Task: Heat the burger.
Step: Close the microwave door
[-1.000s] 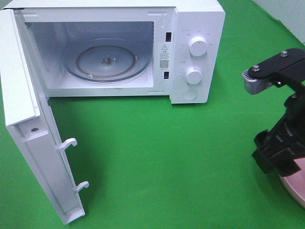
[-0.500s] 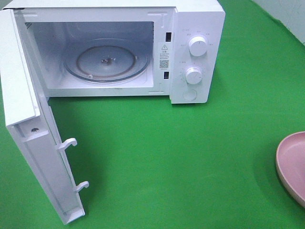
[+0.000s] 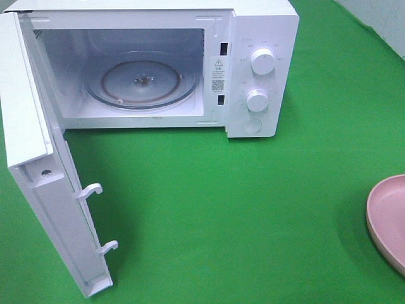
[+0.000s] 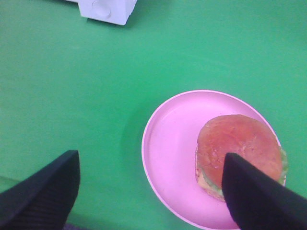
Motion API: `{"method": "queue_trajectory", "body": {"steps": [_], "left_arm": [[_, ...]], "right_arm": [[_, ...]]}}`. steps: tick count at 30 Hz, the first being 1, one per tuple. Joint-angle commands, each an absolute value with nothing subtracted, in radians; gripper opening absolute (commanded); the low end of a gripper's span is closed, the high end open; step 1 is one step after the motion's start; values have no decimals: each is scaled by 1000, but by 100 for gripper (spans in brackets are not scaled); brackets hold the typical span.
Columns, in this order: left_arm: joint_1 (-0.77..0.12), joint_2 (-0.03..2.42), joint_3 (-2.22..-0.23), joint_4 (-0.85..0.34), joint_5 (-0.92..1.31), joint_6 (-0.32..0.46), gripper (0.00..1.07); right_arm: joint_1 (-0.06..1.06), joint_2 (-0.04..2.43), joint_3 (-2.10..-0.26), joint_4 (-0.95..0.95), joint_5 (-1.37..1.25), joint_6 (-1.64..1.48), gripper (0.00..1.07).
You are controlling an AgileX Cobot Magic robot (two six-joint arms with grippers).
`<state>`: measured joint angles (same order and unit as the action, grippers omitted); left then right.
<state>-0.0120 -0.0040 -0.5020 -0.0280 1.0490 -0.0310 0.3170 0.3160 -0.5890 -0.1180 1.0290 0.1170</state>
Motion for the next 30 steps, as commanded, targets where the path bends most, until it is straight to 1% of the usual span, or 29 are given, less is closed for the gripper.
{"method": "queue_trajectory", "body": {"steps": [1, 3, 4, 5, 6, 7, 10, 12, 30], "left_arm": [[-10, -26, -500, -29, 1040, -30, 97], [-10, -26, -500, -29, 1040, -30, 97], [-10, -26, -500, -29, 1040, -30, 97], [-10, -26, -500, -29, 1040, -30, 97], [-10, -26, -500, -29, 1040, -30, 97], [-10, -26, -500, -29, 1040, -30, 97], [-10, -26, -500, -29, 1040, -30, 97], [-10, -26, -500, -29, 1040, -30, 97], [-10, -26, -500, -29, 1040, -30, 97]], "right_arm": [[252, 244, -571, -81, 1019, 84, 76], [170, 126, -539, -61, 1025, 68, 76], [170, 126, -539, -61, 1025, 68, 76], [136, 77, -517, -61, 1027, 68, 76], [136, 77, -517, -61, 1027, 68, 76], [104, 21, -506, -56, 1005, 74, 76], [90, -4, -506, -55, 1005, 74, 76], [51, -31, -506, -52, 1005, 74, 76], [48, -31, -506, -52, 1005, 74, 76]]}}
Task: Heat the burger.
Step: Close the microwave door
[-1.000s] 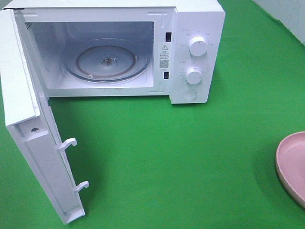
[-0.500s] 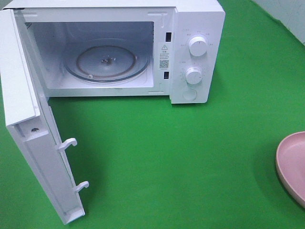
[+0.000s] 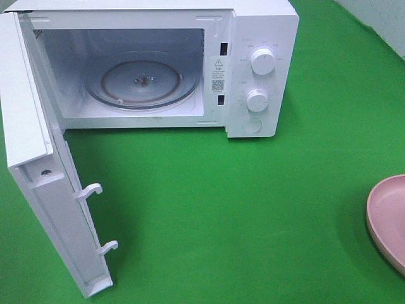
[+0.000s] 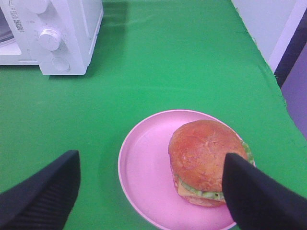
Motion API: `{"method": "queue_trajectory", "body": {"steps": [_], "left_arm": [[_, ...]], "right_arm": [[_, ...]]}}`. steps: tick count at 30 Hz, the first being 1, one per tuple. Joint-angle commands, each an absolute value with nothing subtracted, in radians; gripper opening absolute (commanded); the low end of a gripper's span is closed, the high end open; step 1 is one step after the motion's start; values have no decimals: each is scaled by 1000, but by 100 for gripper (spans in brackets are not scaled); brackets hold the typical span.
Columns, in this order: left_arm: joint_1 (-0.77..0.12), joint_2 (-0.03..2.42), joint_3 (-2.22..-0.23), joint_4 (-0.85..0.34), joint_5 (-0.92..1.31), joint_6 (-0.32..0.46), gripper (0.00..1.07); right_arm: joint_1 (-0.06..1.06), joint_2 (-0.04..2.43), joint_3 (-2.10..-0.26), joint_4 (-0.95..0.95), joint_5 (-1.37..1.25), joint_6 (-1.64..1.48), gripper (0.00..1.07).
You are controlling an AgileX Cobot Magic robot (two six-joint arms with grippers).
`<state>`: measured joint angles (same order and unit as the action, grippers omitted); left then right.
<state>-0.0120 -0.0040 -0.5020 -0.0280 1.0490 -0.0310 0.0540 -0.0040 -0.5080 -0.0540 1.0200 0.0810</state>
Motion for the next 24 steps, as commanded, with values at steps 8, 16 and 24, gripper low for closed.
{"method": "queue_trajectory", "body": {"steps": [8, 16, 24], "left_arm": [[-10, -26, -500, -29, 1040, -30, 97], [-10, -26, -500, -29, 1040, -30, 97], [-10, -26, -500, -28, 1040, -32, 97]], "right_arm": [[48, -31, -506, -52, 1005, 74, 76], [48, -31, -506, -52, 1005, 74, 76], [48, -31, -506, -52, 1005, 74, 76]]}}
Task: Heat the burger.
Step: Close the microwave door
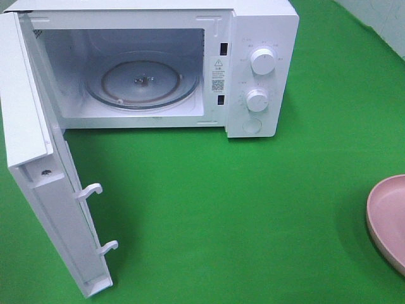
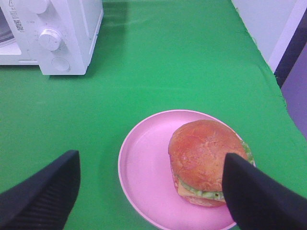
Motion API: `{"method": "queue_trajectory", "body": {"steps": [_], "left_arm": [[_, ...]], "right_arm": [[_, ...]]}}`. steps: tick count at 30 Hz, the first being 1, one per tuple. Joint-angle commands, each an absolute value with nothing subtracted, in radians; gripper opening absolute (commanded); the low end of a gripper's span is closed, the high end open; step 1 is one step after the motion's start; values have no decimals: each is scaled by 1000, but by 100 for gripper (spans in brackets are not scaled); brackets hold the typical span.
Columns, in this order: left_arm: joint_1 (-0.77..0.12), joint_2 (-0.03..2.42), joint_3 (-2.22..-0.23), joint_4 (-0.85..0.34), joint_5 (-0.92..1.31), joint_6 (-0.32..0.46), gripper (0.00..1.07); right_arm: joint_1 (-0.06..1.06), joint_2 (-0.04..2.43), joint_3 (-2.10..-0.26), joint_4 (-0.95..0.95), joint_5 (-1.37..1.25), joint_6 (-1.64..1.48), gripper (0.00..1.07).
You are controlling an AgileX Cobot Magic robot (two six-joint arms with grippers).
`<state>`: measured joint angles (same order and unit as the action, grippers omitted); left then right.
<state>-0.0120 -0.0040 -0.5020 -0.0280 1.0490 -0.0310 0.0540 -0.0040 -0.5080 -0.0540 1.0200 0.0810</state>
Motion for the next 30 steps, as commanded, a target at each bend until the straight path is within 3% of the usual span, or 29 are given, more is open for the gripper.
{"method": "queue_trajectory", "body": {"steps": [1, 8, 9, 10, 12, 15, 17, 18, 19, 20, 22, 27, 30], "left_arm": [[-10, -26, -500, -28, 1040, -31, 97], [-10, -16, -526, -23, 1009, -35, 87], [-10, 5, -542, -23, 968, -35, 77], [-10, 5, -542, -23, 968, -35, 77], [-10, 70, -546, -16, 866, -34, 56], [-10, 91, -546, -12, 842, -34, 51], [-10, 166, -546, 0, 719, -34, 29], [-10, 166, -546, 0, 719, -34, 29], [-10, 209, -546, 0, 651, -34, 13], [-10, 209, -546, 0, 651, -34, 13], [-10, 271, -545, 18, 581, -31, 0], [-10, 326, -539, 44, 513, -31, 0], [-10, 397, -481, 57, 334, -31, 0]], "right_arm": [[48, -31, -506, -52, 1005, 74, 76], [48, -31, -506, -52, 1005, 74, 76], [48, -31, -506, -52, 1005, 74, 76], [48, -31, -506, -52, 1005, 74, 76], [48, -31, -506, -52, 1005, 74, 76], [48, -31, -506, -52, 1005, 74, 76], [48, -31, -506, -52, 1005, 74, 76], [48, -31, -506, -52, 1005, 74, 76], [48, -31, -506, -52, 1005, 74, 76], [48, -31, -506, -52, 1005, 74, 76], [48, -31, -506, -52, 1005, 74, 76], [48, -31, -506, -52, 1005, 74, 76], [48, -31, -506, -52, 1005, 74, 76]]}}
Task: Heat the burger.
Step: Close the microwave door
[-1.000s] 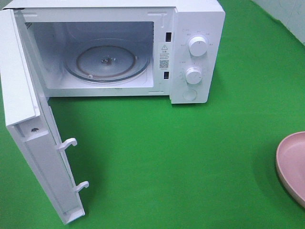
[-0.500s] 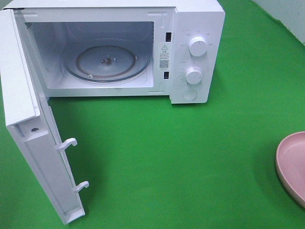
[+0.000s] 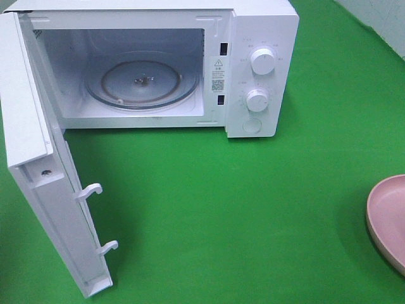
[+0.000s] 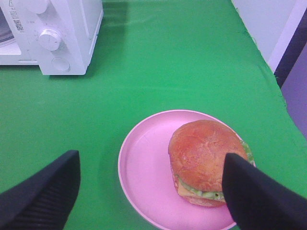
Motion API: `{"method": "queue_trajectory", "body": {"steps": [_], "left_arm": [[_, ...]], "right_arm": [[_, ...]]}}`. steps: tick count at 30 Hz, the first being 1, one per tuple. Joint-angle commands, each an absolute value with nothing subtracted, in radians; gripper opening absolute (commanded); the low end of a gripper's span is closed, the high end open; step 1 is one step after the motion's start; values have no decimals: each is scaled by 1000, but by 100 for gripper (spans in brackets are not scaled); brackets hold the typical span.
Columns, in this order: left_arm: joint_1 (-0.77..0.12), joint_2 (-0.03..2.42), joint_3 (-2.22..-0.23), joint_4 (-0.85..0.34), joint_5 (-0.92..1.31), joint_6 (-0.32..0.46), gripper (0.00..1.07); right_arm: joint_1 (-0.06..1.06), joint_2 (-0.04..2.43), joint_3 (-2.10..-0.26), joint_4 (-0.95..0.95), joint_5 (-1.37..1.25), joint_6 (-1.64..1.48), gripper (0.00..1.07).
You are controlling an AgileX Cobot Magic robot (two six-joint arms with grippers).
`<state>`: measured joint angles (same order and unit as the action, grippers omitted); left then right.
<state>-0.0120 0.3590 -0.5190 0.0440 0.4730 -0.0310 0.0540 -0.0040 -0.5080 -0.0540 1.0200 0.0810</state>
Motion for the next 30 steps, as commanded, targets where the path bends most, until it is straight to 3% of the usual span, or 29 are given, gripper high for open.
{"method": "queue_trajectory", "body": {"steps": [1, 8, 19, 24, 26, 30], "left_arm": [[-10, 429, -428, 57, 218, -31, 0], [-10, 566, -259, 56, -211, -35, 0], [-10, 853, -218, 78, -512, -49, 0], [-10, 1002, -218, 149, -646, -116, 0], [-10, 1086, -218, 232, -680, -184, 0], [-10, 1187, -218, 343, -769, -240, 0]], "right_arm": [[48, -31, -506, -52, 1005, 74, 76], [48, -31, -506, -52, 1005, 74, 76], [48, -31, -506, -52, 1005, 74, 76], [48, -31, -506, -52, 1005, 74, 76], [48, -31, -506, -52, 1005, 74, 76], [48, -31, -506, -52, 1005, 74, 76]]}}
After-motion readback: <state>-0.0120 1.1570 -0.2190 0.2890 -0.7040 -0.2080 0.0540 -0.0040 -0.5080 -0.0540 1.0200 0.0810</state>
